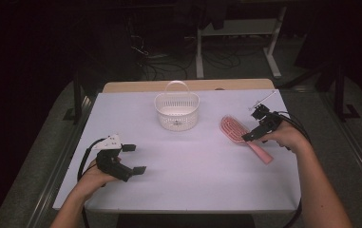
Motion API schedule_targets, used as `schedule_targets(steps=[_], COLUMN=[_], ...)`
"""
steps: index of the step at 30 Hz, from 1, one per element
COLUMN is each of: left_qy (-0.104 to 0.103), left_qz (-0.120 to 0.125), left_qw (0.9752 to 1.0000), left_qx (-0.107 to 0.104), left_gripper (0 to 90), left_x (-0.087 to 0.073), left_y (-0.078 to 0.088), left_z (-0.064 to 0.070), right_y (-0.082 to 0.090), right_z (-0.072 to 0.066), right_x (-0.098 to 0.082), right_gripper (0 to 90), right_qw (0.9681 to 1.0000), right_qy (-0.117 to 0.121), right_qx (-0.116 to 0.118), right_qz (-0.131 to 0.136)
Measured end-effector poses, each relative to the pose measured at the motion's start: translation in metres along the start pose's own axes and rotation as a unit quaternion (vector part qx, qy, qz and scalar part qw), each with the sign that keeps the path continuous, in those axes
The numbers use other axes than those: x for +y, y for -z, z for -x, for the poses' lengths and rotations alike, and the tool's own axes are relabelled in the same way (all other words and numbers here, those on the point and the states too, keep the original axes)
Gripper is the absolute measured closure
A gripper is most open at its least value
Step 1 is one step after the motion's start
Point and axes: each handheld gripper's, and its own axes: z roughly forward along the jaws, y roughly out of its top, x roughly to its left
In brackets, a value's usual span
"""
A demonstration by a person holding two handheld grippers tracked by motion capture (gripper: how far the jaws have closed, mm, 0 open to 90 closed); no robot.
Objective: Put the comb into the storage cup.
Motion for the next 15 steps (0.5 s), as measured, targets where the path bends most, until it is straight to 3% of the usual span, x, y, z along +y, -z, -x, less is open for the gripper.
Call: schedule_targets(steps=[15], left_qy=[0.0], left_qz=[-0.001], left_qw=[1.0], left_qx=[0.0], left_gripper=[0.0], left_x=[0.0], left_y=[0.0], left_z=[0.0], right_y=[-0.011], right_z=[-0.006], right_x=[-0.001], right_gripper=[0.0], right_qw=[0.9995], right_qy=[0.009], right_qx=[0.005], right_qz=[-0.031])
